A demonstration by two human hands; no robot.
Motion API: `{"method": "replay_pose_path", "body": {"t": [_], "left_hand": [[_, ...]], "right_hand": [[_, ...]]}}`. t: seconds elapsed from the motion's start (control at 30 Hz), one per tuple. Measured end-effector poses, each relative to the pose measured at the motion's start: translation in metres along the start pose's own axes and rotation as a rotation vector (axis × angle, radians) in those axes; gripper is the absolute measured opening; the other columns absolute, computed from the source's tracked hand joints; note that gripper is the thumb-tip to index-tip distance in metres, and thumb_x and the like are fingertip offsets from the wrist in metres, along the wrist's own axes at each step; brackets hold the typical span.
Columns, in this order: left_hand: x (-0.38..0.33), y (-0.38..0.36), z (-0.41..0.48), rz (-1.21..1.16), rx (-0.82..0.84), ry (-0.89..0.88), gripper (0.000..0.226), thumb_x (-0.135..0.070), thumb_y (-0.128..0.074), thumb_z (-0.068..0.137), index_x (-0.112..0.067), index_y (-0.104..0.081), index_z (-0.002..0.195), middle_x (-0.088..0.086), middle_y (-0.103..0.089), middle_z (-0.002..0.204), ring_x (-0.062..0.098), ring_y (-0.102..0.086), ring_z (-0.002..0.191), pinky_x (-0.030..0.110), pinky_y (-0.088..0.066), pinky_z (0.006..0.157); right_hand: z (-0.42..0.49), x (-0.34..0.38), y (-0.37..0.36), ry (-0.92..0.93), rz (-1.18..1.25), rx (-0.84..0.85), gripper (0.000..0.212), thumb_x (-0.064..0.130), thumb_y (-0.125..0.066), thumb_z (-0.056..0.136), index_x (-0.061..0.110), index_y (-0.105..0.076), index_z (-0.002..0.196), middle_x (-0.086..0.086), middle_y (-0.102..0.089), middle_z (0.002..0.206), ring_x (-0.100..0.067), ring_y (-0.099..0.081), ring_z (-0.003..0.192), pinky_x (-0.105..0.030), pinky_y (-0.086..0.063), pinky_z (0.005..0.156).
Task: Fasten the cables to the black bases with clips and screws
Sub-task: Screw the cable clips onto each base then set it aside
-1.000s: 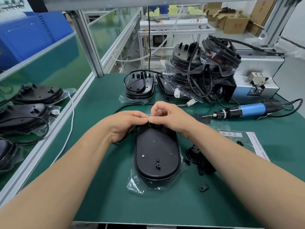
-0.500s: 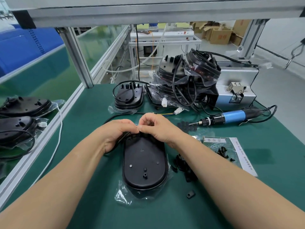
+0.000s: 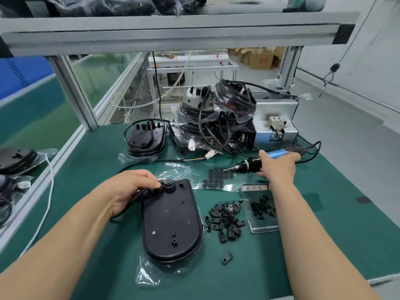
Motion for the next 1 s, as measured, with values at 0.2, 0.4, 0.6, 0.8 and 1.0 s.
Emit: {"method": "replay_pose_path", "body": {"t": [0.2,0.4,0.6,0.8,1.0], "left_hand": [[-0.001,0.001,0.0,0.023,0.006,0.002,0.01,-0.004,-0.073,0.071,-0.012,-0.067,0.073,0.007,-0.065,0.072,0.021,-0.054,0.076,0.033,-0.038,0.071],[0.001,0.002,0.0,0.009,0.02,0.014,0.013,-0.004,-0.074,0.07,-0.013,-0.071,0.079,0.01,-0.068,0.081,0.024,-0.056,0.084,0.035,-0.039,0.079],[0.002,0.002,-0.001,-0.024,0.04,0.021,0.012,-0.006,-0.077,0.064,-0.016,-0.074,0.069,0.008,-0.069,0.077,0.022,-0.058,0.079,0.031,-0.041,0.075],[0.001,0.001,0.0,-0.049,0.018,0.023,0.011,0.0,-0.073,0.071,-0.011,-0.071,0.072,0.013,-0.066,0.079,0.022,-0.057,0.077,0.028,-0.042,0.073],[0.001,0.001,0.0,-0.034,0.018,-0.003,0.006,-0.003,-0.073,0.078,-0.008,-0.07,0.079,0.01,-0.066,0.084,0.019,-0.056,0.079,0.024,-0.042,0.075]], "right_hand": [[0.015,-0.001,0.002,-0.104,-0.107,-0.065,0.071,0.036,-0.074,0.083,0.011,-0.024,0.125,-0.015,-0.066,0.107,-0.032,-0.073,0.07,-0.033,-0.055,0.065],[0.018,-0.003,-0.007,-0.192,-0.188,-0.095,0.125,0.037,-0.082,0.075,0.011,0.012,0.153,-0.016,-0.069,0.102,-0.035,-0.069,0.092,-0.046,-0.057,0.088],[0.004,-0.009,-0.012,-0.344,0.257,-0.109,0.069,0.018,-0.075,0.069,0.011,-0.031,0.121,-0.01,-0.054,0.091,-0.022,-0.056,0.07,-0.044,-0.059,0.076],[-0.004,-0.003,-0.008,-0.373,0.728,-0.059,0.043,0.014,-0.066,0.076,0.01,-0.05,0.116,-0.004,-0.054,0.09,-0.022,-0.053,0.074,-0.034,-0.048,0.068],[-0.044,0.047,-0.013,-0.25,1.134,0.182,0.018,0.009,-0.073,0.081,0.014,-0.058,0.09,0.002,-0.057,0.057,-0.012,-0.055,0.045,-0.02,-0.05,0.051]]}}
Point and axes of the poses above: each hand's wrist, its own z-axis towards the middle knuckle, its own y-axis out of the back of the hand, x = y × z, the point moved 7 cm from there along z, towards the middle knuckle
